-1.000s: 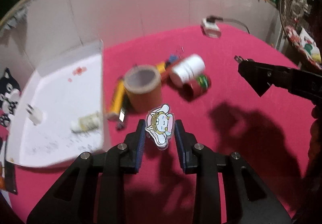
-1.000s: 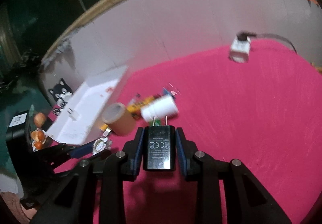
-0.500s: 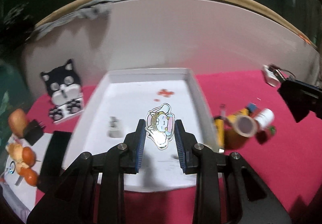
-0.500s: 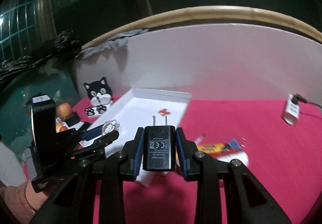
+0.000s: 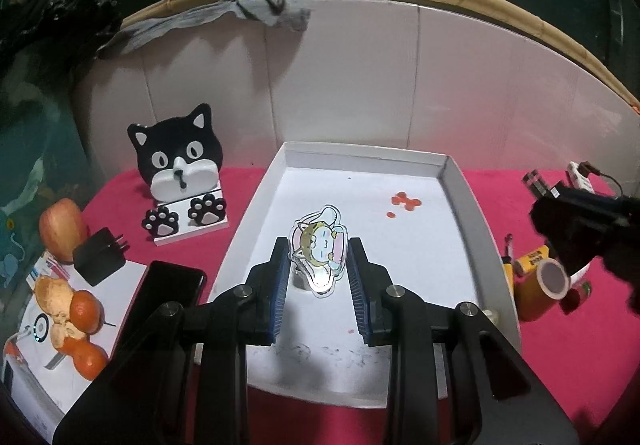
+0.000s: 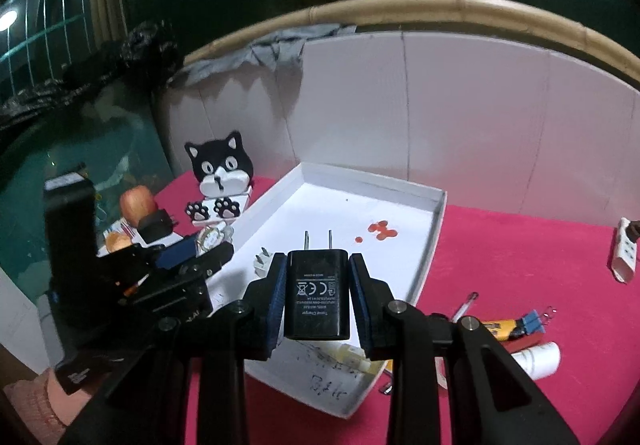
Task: Organize rigid objects
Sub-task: 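Carry badge and charger into the tray and open both tools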
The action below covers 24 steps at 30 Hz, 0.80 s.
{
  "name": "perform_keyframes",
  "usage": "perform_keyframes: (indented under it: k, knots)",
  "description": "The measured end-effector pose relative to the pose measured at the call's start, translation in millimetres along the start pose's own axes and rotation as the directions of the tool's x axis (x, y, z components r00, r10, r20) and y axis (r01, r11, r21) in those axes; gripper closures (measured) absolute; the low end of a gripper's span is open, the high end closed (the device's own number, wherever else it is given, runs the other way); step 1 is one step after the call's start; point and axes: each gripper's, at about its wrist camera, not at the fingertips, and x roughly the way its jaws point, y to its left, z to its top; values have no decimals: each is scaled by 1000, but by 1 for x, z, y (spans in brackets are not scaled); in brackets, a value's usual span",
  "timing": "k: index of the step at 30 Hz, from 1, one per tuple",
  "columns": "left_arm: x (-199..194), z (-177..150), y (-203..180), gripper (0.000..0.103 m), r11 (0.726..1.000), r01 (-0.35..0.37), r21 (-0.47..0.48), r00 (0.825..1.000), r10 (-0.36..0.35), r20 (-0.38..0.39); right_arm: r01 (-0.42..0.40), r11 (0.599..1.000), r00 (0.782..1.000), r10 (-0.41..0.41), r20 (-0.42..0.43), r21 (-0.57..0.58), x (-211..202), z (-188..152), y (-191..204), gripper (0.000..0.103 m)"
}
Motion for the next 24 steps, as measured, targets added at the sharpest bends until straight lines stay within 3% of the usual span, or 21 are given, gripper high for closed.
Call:
perform_keyframes:
  k: [10,20,21,22,23,24]
  knots:
    - [26,-3,15,75,999,-14,-40,999,12,-46,22,1000,995,-22,-100,-2,54,-5,7,73]
    - [48,-10,28,73,995,-36,-97,993,25,-114,87,996,991,-89,-100,-20,72,-7,12,72]
    - [48,-11,29,65,994,-35,-100,993,24,-115,99,995,990,-101,-98,-24,72,-6,12,70]
    - [49,-11,29,55,994,-35,-103,993,23,-116,110,994,989,-112,-95,-24,72,-6,12,56]
    - [49,-10,30,30,993,-36,-108,993,23,-116,118,993,989,-120,-88,-24,71,-6,12,45]
    - [48,-10,30,16,993,-38,-113,993,25,-113,121,992,989,-122,-81,-22,69,-5,12,19]
